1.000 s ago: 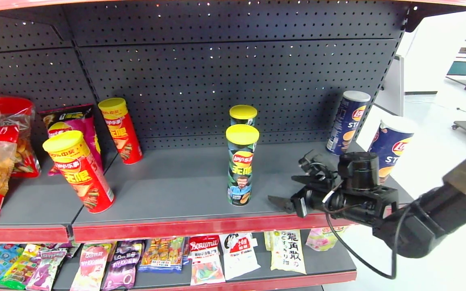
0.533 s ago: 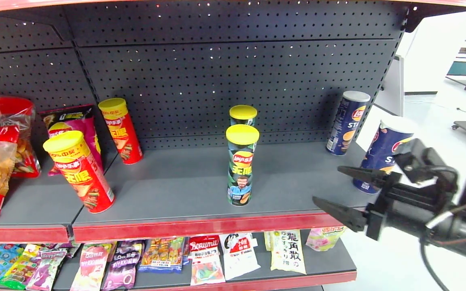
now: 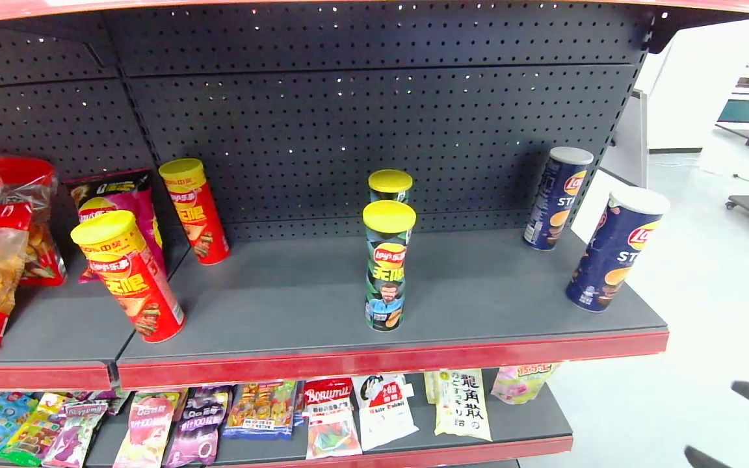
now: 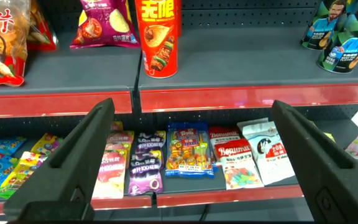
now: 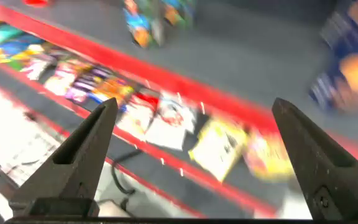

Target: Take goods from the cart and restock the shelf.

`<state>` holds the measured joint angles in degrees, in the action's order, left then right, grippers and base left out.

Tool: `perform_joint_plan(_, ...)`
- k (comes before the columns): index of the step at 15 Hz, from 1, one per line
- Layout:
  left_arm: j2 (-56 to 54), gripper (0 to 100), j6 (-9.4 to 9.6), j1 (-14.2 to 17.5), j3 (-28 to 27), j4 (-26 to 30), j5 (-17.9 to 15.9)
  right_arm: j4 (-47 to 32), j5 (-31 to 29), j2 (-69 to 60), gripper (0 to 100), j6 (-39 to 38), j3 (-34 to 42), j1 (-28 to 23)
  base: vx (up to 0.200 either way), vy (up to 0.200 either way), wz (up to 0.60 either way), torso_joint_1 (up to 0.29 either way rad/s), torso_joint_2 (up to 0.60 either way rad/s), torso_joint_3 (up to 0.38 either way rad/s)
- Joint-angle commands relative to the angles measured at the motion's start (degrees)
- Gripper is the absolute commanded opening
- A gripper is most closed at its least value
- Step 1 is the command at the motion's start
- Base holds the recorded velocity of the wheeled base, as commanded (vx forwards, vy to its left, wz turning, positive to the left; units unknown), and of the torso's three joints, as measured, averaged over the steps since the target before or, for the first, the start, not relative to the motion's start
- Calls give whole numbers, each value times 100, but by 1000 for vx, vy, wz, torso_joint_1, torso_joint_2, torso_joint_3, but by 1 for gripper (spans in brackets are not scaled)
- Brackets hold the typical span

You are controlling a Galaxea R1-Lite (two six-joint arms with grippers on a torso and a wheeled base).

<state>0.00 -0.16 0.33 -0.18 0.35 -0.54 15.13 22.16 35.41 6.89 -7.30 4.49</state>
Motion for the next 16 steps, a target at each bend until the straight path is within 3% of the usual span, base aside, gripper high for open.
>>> perform_joint_plan(1,0,100,-2,2,1,0,1,-2040,-458,-3190,100,-82,343,-598,0,0,0,0,0,0)
perform_joint_plan(4,0,100,-2,2,1,0,1,-2128,-968,-3541,100,-548,326,-449,0,0,0,0,0,0)
perform_joint_plan(5,0,100,-2,2,1,0,1,-2084,-1302,-3541,100,-698,335,-449,0,0,0,0,0,0)
perform_joint_plan(6,0,100,7,2,1,0,1,-1935,-2216,-3541,100,-504,405,-449,0,0,0,0,0,0)
perform_joint_plan(9,0,100,-2,2,1,0,1,-1627,-2867,-3541,100,-443,537,-449,0,0,0,0,0,0)
perform_joint_plan(11,0,100,7,2,1,0,1,-1530,-2726,-3541,100,-469,563,-449,0,0,0,0,0,0)
perform_joint_plan(13,0,100,7,2,1,0,1,-1522,-2146,-3541,100,-504,713,-440,0,0,0,0,0,0)
perform_joint_plan(16,0,100,-2,2,1,0,1,-1522,-2146,-3541,100,-768,721,-449,0,0,0,0,0,0)
